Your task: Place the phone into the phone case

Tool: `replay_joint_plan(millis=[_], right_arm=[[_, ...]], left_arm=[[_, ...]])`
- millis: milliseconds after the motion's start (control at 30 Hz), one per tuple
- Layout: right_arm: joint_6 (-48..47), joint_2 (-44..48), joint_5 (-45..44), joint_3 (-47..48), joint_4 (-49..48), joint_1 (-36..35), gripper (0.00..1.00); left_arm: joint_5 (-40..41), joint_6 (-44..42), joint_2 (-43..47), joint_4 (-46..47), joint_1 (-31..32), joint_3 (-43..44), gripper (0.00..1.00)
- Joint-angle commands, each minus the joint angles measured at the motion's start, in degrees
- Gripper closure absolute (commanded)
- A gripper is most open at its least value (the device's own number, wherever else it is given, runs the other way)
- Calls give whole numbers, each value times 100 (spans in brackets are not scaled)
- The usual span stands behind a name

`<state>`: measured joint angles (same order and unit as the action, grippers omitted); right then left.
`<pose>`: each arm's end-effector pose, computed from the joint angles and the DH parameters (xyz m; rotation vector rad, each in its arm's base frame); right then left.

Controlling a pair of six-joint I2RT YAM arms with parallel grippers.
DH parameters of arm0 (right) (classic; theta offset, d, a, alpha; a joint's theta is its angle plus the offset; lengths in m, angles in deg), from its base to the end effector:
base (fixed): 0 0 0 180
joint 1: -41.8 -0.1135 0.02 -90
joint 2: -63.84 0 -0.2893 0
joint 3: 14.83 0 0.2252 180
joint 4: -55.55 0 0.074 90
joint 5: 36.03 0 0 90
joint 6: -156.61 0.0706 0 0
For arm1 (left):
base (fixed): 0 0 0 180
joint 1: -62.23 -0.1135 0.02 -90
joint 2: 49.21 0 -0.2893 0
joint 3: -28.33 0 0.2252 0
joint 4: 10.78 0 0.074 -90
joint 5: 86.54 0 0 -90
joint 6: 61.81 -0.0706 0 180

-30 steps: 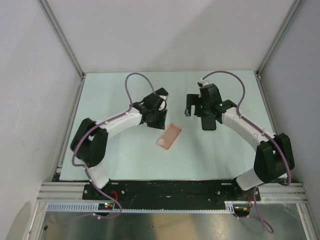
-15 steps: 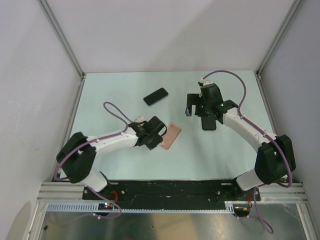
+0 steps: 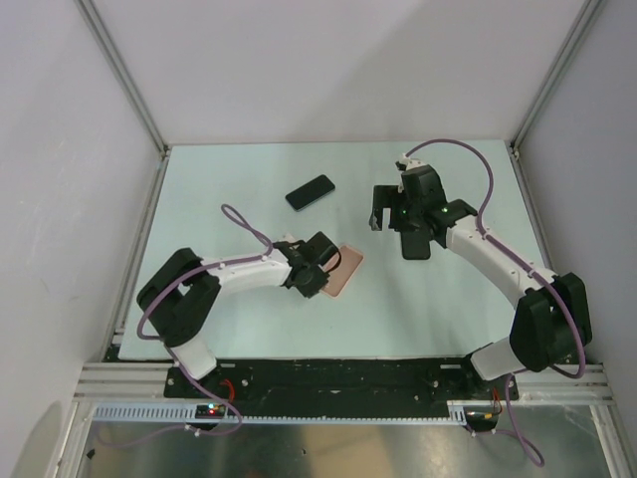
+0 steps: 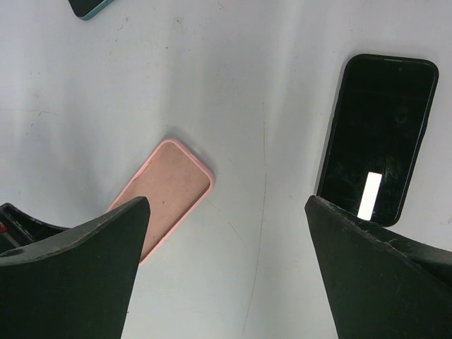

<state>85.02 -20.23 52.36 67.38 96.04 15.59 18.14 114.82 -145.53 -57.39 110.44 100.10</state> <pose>0.2898 0.1405 0.2966 -0.1445 2.3329 0.3614 0.2150 -0.2137 0.1728 -0.9662 2.5933 -0.2870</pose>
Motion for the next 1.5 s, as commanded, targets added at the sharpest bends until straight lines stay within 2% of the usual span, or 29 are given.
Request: replay_joint_plan(millis=[0, 133, 200, 233, 333, 467, 600, 800, 900, 1000, 1167, 1367, 1467], right_arm=[[-1, 224, 8, 65, -47, -37, 1], [-11, 215, 12, 65, -69, -28, 1], [-11, 216, 22, 65, -76, -20, 1], [-12, 220, 21, 65, -72, -18, 1], [0, 274, 6, 65, -59, -8, 1], [24, 355, 24, 65, -61, 29, 1], [56, 381, 66, 67, -72, 54, 1], [104, 393, 92, 13, -110, 20, 2], [112, 385, 91, 5, -128, 5, 2], [114, 384, 86, -3, -123, 14, 2], [115, 384, 59, -5, -132, 20, 2], [110, 380, 18, -22, -137, 44, 2], [107, 375, 8, -23, -133, 53, 2]], left_arm=[[13, -55, -68, 105, -73, 9, 77], [-9, -194, 38, 110, -162, -161, 80], [-40, -569, 43, 110, -252, -120, 86], [-46, -784, 34, 110, -304, -76, 93], [-24, -2205, -59, 134, -573, 351, 99], [-506, -4737, -409, 143, -1036, 1259, 100], [-1007, -6778, -606, -36, -1323, 1932, 100], [-1357, -9050, -1055, -590, -1364, 2487, 100], [-2076, -9662, -1145, -606, -1350, 2482, 100], [-2298, -10073, -1209, -594, -1290, 2510, 100], [-1908, -10879, -1309, -585, -1017, 2566, 100], [-1446, -11396, -1567, -571, -832, 2791, 99], [-1126, -11380, -1672, -575, -753, 2961, 88]])
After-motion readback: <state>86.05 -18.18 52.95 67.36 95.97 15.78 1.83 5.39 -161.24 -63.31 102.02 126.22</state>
